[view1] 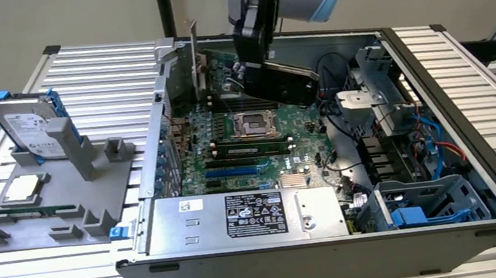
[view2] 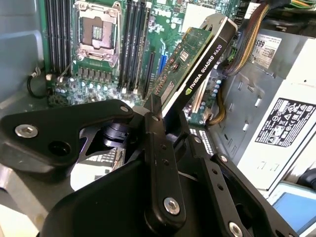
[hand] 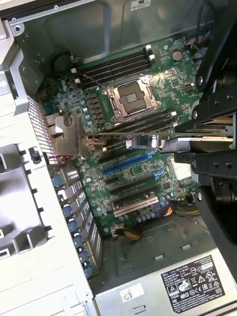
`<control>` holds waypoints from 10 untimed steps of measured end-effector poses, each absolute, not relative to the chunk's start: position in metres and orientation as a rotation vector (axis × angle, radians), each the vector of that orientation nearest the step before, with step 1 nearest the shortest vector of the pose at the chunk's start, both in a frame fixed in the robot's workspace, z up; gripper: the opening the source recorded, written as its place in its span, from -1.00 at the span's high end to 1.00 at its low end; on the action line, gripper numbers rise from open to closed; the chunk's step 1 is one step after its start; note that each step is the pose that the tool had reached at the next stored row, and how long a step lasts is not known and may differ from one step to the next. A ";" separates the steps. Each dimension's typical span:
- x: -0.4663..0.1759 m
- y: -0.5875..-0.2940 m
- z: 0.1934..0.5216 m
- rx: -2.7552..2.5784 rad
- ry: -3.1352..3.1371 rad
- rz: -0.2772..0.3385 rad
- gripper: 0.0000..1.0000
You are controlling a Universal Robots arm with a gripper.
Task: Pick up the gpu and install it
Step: 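Insert the gpu into the slot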
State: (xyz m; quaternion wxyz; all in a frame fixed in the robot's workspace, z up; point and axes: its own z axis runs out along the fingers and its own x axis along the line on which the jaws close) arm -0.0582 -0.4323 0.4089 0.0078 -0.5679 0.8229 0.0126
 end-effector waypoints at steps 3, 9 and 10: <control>-0.058 -0.432 0.409 -1.793 2.561 0.039 1.00; -0.058 -0.432 0.409 -1.834 2.532 0.040 1.00; -0.058 -0.432 0.409 -1.841 2.527 0.040 1.00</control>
